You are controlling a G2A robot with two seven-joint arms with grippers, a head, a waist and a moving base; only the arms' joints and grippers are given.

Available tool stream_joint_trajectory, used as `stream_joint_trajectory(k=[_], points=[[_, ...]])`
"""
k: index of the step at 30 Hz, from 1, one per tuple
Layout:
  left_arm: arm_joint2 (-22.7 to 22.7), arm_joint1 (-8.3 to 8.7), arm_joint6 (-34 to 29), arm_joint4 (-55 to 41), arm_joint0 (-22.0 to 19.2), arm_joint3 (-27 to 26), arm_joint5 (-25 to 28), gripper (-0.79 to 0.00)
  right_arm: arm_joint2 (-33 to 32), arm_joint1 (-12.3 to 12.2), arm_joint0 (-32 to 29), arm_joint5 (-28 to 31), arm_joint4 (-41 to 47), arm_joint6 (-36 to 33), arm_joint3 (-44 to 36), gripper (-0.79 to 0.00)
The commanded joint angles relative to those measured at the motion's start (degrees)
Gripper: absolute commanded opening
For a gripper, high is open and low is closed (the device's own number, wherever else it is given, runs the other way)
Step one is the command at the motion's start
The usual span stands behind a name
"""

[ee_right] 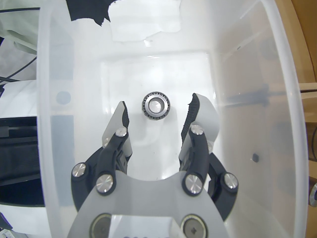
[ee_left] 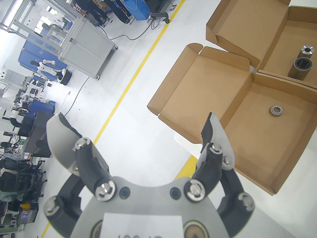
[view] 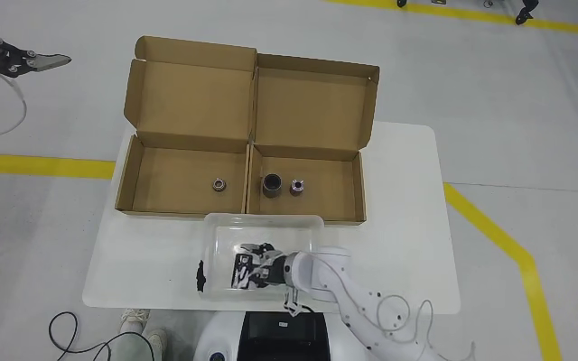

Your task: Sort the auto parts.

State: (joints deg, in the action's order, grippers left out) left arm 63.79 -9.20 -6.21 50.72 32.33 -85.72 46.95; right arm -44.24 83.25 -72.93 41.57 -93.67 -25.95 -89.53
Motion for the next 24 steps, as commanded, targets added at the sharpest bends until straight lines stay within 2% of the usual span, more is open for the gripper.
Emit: stream_joint_trajectory(k=[1, 12, 17, 20, 22, 24], points=[[0.0, 0.0, 0.0, 0.0, 0.0, 0.0, 0.0, 0.0, 0.53, 0.1, 0.51, -0.42, 0.04, 0.23, 0.66, -0.326], [0.0, 0.0, 0.0, 0.0, 0.0, 0.0, 0.0, 0.0, 4.05, 0.81, 3.11, -2.29, 0.13, 0.09, 4.53, -0.323], [0.0, 0.0, 0.0, 0.0, 0.0, 0.0, 0.0, 0.0, 6.03, 1.35, 4.23, -3.75, -0.19, -1.23, 5.1, -0.354], [0.0, 0.0, 0.0, 0.0, 0.0, 0.0, 0.0, 0.0, 6.92, 1.62, 4.84, -4.58, -0.59, -2.22, 5.7, -0.514], [0.0, 0.0, 0.0, 0.0, 0.0, 0.0, 0.0, 0.0, 7.48, 1.85, 5.26, -4.97, -0.28, -2.72, 6.04, -0.529], [0.0, 0.0, 0.0, 0.0, 0.0, 0.0, 0.0, 0.0, 7.93, 2.02, 5.68, -6.03, -0.91, -3.57, 6.38, -0.631]])
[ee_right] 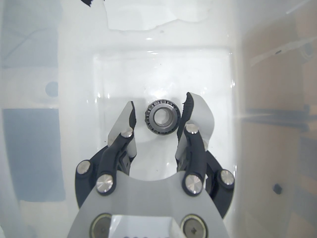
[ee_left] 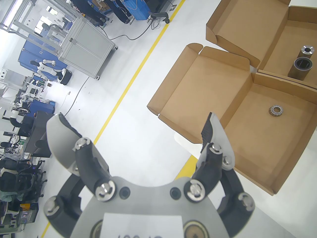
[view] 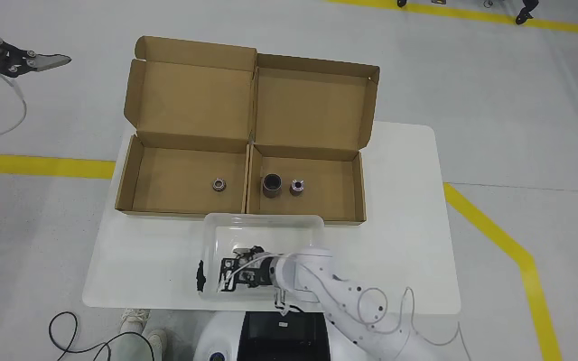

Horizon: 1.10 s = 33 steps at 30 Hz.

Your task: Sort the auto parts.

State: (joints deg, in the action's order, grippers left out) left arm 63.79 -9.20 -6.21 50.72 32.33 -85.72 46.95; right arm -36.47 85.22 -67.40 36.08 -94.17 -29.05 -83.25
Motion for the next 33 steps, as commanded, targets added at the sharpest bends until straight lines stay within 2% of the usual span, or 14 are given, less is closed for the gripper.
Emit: stream_joint_trajectory(k=[1, 2, 11, 15, 22, 24, 33], points=[[0.0, 0.0, 0.0, 0.0, 0.0, 0.0, 0.0, 0.0, 0.44, 0.14, 0.2, -1.15, -0.68, -0.9, 0.02, -0.751], [0.0, 0.0, 0.0, 0.0, 0.0, 0.0, 0.0, 0.0, 0.7, 0.21, 0.27, -1.88, -1.24, -1.47, -0.09, -0.785], [0.0, 0.0, 0.0, 0.0, 0.0, 0.0, 0.0, 0.0, 1.19, -0.21, -1.4, -5.74, -5.66, -2.1, -6.01, -0.785], [0.0, 0.0, 0.0, 0.0, 0.0, 0.0, 0.0, 0.0, -0.47, -0.84, -2.98, -5.78, -4.28, 1.01, -8.28, -0.785], [0.0, 0.0, 0.0, 0.0, 0.0, 0.0, 0.0, 0.0, -6.36, -2.57, -6.29, -4.99, 0.74, 15.73, -9.04, -0.785], [0.0, 0.0, 0.0, 0.0, 0.0, 0.0, 0.0, 0.0, -7.54, -2.92, -6.76, -4.77, 1.57, 17.71, -8.82, -0.785], [0.0, 0.0, 0.0, 0.0, 0.0, 0.0, 0.0, 0.0, -9.96, -3.25, -4.38, -0.08, 8.43, 33.27, -8.82, -0.785]])
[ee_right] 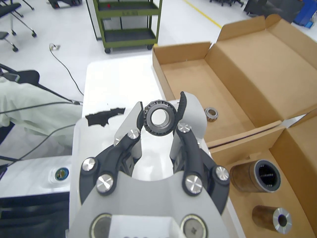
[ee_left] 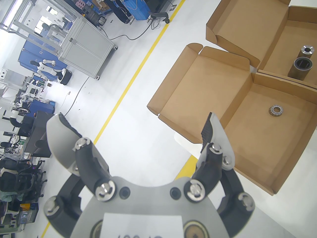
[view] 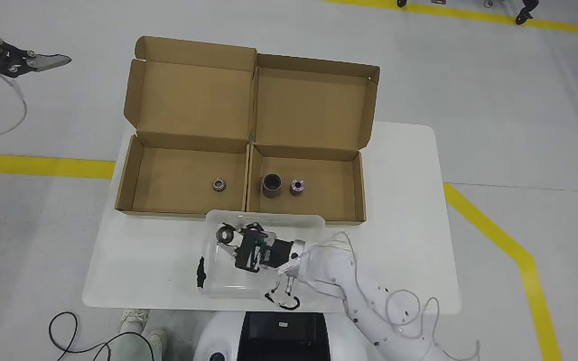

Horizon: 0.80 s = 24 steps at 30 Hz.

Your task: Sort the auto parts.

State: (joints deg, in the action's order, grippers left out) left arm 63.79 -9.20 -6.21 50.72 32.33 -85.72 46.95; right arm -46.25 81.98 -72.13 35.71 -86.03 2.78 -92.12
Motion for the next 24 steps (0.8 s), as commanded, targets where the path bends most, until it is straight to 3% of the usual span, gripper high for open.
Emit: stream_joint_trajectory(k=[1, 7, 24], points=[[0.0, 0.0, 0.0, 0.0, 0.0, 0.0, 0.0, 0.0, -0.35, -0.05, 0.77, 0.82, 0.58, 2.68, 0.09, -0.785], [0.0, 0.0, 0.0, 0.0, 0.0, 0.0, 0.0, 0.0, -1.75, -0.14, 4.58, 3.82, 2.39, 6.5, -1.47, -0.785], [0.0, 0.0, 0.0, 0.0, 0.0, 0.0, 0.0, 0.0, -7.78, -0.85, 11.65, 5.87, 4.19, 8.52, -10.66, -0.785]])
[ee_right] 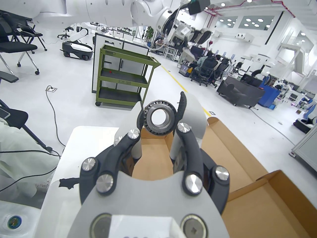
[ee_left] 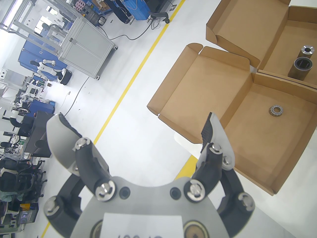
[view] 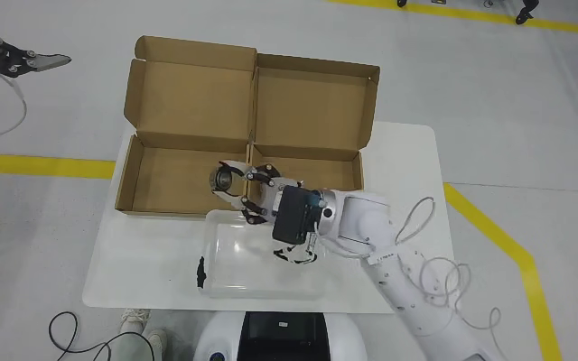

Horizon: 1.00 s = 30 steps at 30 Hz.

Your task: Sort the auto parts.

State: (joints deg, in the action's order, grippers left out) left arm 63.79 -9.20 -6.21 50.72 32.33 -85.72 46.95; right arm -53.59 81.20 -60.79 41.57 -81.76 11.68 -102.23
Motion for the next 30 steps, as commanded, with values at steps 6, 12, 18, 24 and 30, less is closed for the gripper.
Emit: stream_joint_trajectory(k=[6, 12, 18, 24, 30], points=[[0.0, 0.0, 0.0, 0.0, 0.0, 0.0, 0.0, 0.0, -2.43, -0.34, 2.47, 0.57, 1.4, -4.37, -5.77, -0.785], [0.0, 0.0, 0.0, 0.0, 0.0, 0.0, 0.0, 0.0, -2.51, -0.13, 5.15, -0.79, 4.09, -8.76, -8.6, -0.785], [0.0, 0.0, 0.0, 0.0, 0.0, 0.0, 0.0, 0.0, -3.36, -0.22, 6.02, -1.55, 5.21, -9.97, -9.89, -0.785], [0.0, 0.0, 0.0, 0.0, 0.0, 0.0, 0.0, 0.0, -3.94, -0.51, 5.05, -1.83, 4.94, -9.8, -10.83, -0.785], [0.0, 0.0, 0.0, 0.0, 0.0, 0.0, 0.0, 0.0, -3.93, -0.73, 4.17, -2.2, 3.93, -9.01, -11.33, -0.785]])
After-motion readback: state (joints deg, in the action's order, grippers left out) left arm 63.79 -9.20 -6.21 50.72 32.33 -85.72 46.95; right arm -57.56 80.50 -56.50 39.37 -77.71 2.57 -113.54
